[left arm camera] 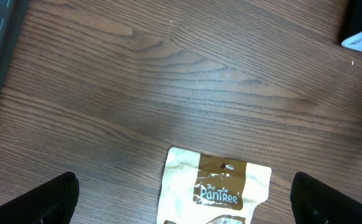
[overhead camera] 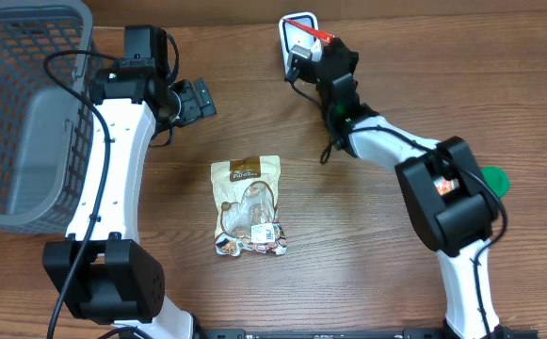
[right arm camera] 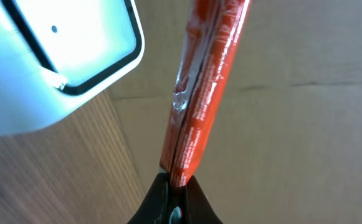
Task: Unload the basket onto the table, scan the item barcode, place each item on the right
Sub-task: 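Hold the red snack stick in front of the white scanner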
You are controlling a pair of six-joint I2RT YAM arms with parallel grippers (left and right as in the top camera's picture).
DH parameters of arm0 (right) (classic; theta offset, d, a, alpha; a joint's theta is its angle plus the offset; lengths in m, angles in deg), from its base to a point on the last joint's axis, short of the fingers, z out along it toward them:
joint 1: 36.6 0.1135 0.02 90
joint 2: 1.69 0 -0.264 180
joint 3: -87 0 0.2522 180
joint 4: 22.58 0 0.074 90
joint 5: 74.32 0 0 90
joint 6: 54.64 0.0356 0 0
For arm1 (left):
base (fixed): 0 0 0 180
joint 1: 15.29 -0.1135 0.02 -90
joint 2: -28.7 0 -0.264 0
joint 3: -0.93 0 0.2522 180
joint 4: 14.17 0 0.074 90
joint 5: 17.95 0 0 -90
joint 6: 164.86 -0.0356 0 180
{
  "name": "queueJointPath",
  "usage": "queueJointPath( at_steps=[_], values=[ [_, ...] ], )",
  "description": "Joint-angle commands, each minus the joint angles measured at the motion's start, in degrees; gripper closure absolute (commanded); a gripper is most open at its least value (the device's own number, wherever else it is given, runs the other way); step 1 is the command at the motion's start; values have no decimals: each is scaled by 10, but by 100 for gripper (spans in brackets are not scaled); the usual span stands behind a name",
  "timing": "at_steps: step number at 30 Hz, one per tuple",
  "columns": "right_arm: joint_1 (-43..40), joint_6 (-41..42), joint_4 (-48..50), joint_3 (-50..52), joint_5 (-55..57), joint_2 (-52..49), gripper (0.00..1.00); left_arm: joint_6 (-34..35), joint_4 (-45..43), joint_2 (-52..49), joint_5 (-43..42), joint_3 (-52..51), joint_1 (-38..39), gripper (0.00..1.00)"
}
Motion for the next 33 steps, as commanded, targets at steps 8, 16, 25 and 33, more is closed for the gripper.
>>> queueJointPath(
  at_steps=[8,16,25,33],
  values=[
    [-14,-15,-60,-118,18,-63,97,-12,0,11,3,8,-2,0],
    [-17,-18,-94,-118,36,-94,96,-12,0,11,3,8,-2,0],
    [-16,-34,-95,-116,44,-101,97,-12,0,11,3,8,-2,0],
    [-13,-34,-95,-116,52,-101,97,-12,0,11,3,8,-2,0]
  ],
)
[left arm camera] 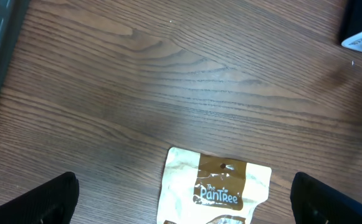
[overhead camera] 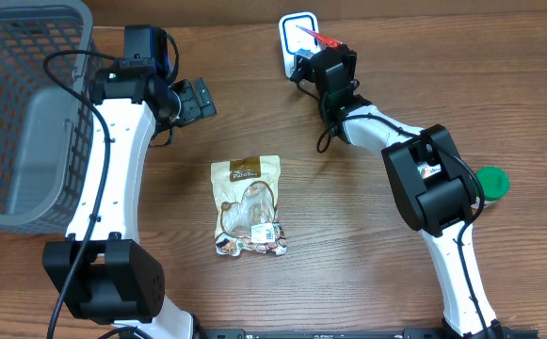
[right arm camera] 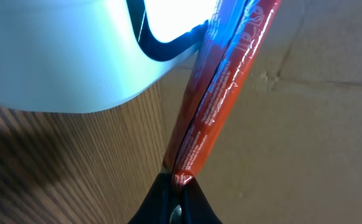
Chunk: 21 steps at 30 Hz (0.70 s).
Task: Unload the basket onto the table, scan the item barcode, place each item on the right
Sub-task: 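Hold the red snack stick in front of the white scanner, then carry the red snack stick right and set it on the table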
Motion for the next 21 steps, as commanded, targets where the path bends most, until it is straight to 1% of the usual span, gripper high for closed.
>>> queueJointPath(
  at_steps=[1,12,18,20,21],
  values=[
    [6,-1,5,-8,8,1,97,-12,1,11,3,8,-2,0],
    [25,8,6,-8,28,19,97,-12,1,11,3,8,-2,0],
    [43,94,0,-8,37,90,97,-12,1,11,3,8,-2,0],
    [48,124,-29,-8,44,119,97,-12,1,11,3,8,-2,0],
    [51,149,-60,-8,45,138,97,-12,1,11,3,8,-2,0]
  ],
)
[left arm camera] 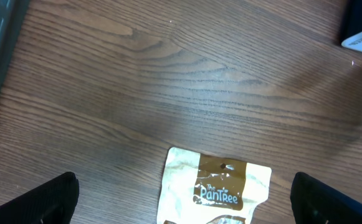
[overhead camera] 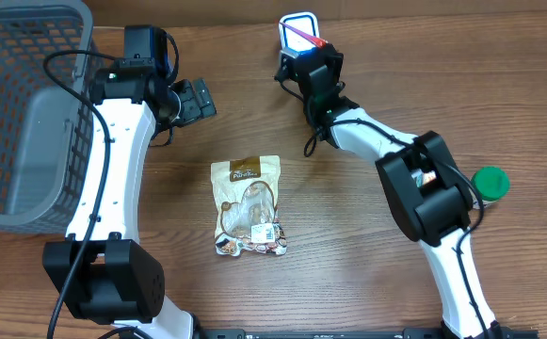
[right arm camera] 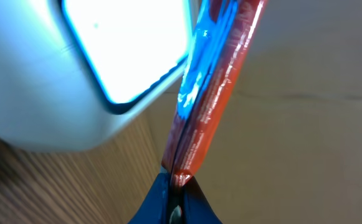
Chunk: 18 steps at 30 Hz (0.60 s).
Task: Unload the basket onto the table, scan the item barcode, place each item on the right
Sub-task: 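Carry the red snack stick right and set it on the table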
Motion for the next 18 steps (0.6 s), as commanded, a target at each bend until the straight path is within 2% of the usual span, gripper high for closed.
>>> queueJointPath(
  at_steps=[1,6,8,10,12,15,18],
  values=[
    [9,103,-54,-8,17,106,97,-12,1,11,3,8,-2,0],
    [17,311,-242,-8,16,187,97,-12,0,11,3,8,-2,0],
    [17,423,-327,-8,16,213,97,-12,1,11,3,8,-2,1],
    [16,571,-429,-8,12,235,97,-12,1,11,3,8,-2,0],
    [13,682,-538,-8,-29,248,97,-12,1,11,3,8,-2,0],
    [7,757,-684,-8,-148,249,97,-12,1,11,3,8,-2,0],
    [-5,763,-779,9,-283,249,96,-12,1,11,3,8,-2,0]
  ],
)
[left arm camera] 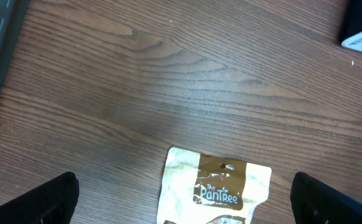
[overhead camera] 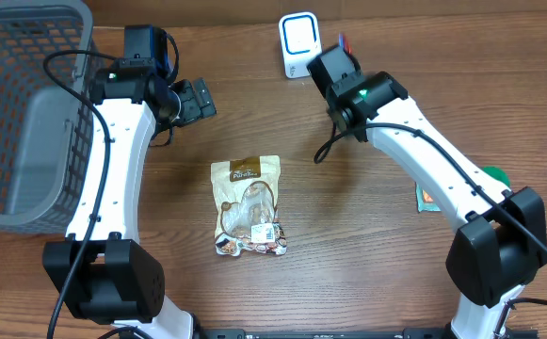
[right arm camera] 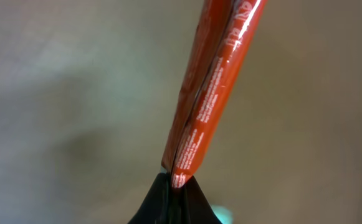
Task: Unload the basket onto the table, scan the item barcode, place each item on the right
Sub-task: 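Carry the red snack stick right and set it on the table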
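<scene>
The white scanner (overhead camera: pixel 298 42) stands upright at the table's far edge. My right gripper (right arm camera: pixel 174 182) is shut on the lower end of a long red packet (right arm camera: pixel 215 87), which points away from the wrist against a blurred background. Overhead, that gripper (overhead camera: pixel 337 55) sits just right of the scanner, and only a sliver of the red packet (overhead camera: pixel 340 40) shows. A tan Pantree snack pouch (overhead camera: pixel 248 205) lies flat mid-table. My left gripper (left arm camera: pixel 184 194) hangs open above the pouch's (left arm camera: pixel 218 186) top edge, holding nothing.
A grey mesh basket (overhead camera: pixel 19 113) fills the far left. At the right, past my right arm, a green round object (overhead camera: pixel 495 176) and a small orange packet (overhead camera: pixel 426 198) lie on the table. The scanner's corner shows in the left wrist view.
My right gripper has moved from the scanner's lit window to the right, still holding the red packet. The scanner is gone from the right wrist view. The left arm has not moved.
My right gripper held the red packet just right of the scanner. Then it was nearer the window, and later right against it, with blue light on the wrapper. Now the packet is clear of the scanner. The left gripper stayed open above the pouch throughout.
</scene>
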You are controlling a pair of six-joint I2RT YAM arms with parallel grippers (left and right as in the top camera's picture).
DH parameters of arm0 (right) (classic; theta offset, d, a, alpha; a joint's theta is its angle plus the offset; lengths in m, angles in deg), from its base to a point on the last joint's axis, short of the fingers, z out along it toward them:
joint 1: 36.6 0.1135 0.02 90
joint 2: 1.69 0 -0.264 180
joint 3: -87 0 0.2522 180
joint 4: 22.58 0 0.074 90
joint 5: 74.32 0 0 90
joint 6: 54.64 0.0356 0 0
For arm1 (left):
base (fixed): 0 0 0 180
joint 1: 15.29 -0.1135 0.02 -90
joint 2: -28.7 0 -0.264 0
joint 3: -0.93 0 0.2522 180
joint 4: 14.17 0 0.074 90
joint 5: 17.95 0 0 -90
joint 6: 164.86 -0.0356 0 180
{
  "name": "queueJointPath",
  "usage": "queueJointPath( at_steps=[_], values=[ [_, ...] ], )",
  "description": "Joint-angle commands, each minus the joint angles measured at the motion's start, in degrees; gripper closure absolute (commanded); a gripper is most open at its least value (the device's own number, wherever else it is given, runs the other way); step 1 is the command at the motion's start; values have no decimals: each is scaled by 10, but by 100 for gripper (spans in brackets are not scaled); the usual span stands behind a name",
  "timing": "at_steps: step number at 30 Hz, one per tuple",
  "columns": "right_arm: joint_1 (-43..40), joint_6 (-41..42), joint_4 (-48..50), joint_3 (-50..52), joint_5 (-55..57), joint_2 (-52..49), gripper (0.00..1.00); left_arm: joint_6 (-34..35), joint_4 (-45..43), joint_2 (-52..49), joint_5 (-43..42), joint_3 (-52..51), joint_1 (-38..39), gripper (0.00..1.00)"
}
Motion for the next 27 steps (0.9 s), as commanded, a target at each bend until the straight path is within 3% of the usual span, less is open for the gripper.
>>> queueJointPath(
  at_steps=[1,21,27],
  values=[
    [-17,100,-53,17,-184,4,96,-12,1,11,3,8,-2,0],
    [-102,124,-51,199,-229,4,96,-12,1,11,3,8,-2,0],
    [-103,123,-51,210,-224,4,69,-12,1,11,3,8,-2,0]
  ],
)
